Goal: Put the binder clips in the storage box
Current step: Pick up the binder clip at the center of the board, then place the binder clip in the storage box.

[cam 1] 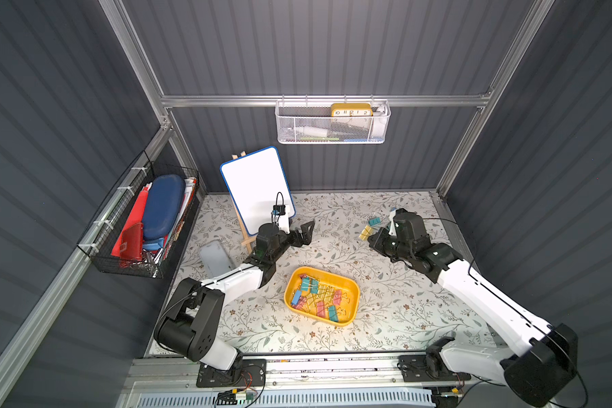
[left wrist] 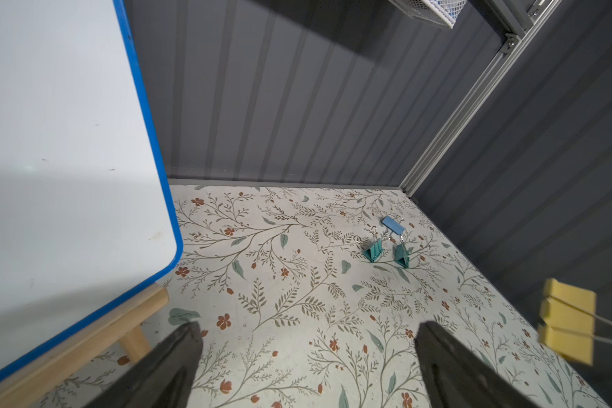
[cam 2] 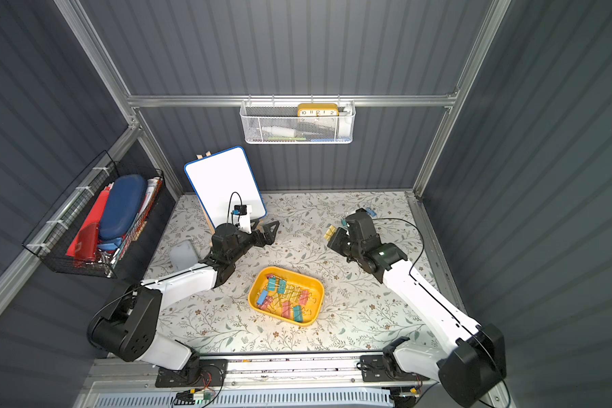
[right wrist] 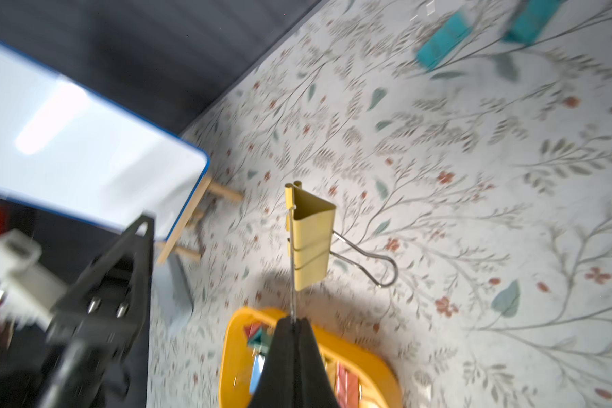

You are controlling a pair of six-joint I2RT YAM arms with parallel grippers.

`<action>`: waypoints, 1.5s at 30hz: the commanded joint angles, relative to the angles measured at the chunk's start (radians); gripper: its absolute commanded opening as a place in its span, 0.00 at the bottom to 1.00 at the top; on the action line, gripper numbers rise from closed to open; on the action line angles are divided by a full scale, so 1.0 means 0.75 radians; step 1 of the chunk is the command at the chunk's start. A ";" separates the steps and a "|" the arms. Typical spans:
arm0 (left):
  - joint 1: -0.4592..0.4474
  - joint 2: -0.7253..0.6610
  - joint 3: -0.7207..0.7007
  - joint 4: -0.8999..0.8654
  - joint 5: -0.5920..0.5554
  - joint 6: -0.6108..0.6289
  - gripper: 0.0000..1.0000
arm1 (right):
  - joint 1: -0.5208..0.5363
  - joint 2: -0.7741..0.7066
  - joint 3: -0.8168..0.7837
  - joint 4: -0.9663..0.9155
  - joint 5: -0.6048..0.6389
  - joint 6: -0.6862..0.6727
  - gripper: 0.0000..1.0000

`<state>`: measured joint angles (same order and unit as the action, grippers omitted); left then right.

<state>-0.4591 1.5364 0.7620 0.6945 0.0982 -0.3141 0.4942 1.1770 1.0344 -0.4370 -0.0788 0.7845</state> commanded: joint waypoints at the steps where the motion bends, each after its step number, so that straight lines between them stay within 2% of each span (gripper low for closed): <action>1: -0.002 0.020 0.017 0.045 0.101 0.015 0.99 | 0.144 -0.020 0.028 -0.346 -0.128 -0.136 0.00; 6: -0.002 0.036 0.023 0.043 0.091 0.005 0.99 | 0.379 0.028 0.092 -0.596 0.019 -0.052 0.00; 9: -0.003 0.034 0.025 0.035 0.073 0.005 0.99 | 0.453 0.115 0.146 -0.748 0.171 0.048 0.00; 14: -0.002 0.030 0.020 0.035 0.067 0.004 0.99 | 0.543 0.254 0.237 -0.875 0.253 0.118 0.00; 19: -0.003 0.025 0.019 0.032 0.067 0.004 0.99 | 0.574 0.342 0.258 -0.855 0.279 0.136 0.00; 33: -0.003 0.005 0.029 0.005 0.052 0.008 0.99 | 0.609 0.605 0.340 -0.822 0.205 0.257 0.00; 37: -0.003 -0.006 0.026 0.001 0.045 0.009 0.99 | 0.607 0.607 0.291 -0.728 0.212 0.293 0.00; 45: -0.003 -0.006 0.028 -0.008 0.044 0.012 0.99 | 0.585 0.555 0.125 -0.407 0.105 0.391 0.00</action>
<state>-0.4591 1.5566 0.7631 0.7067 0.1341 -0.3141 0.9428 1.6119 1.1698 -0.8261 0.0273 1.0225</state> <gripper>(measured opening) 0.992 0.041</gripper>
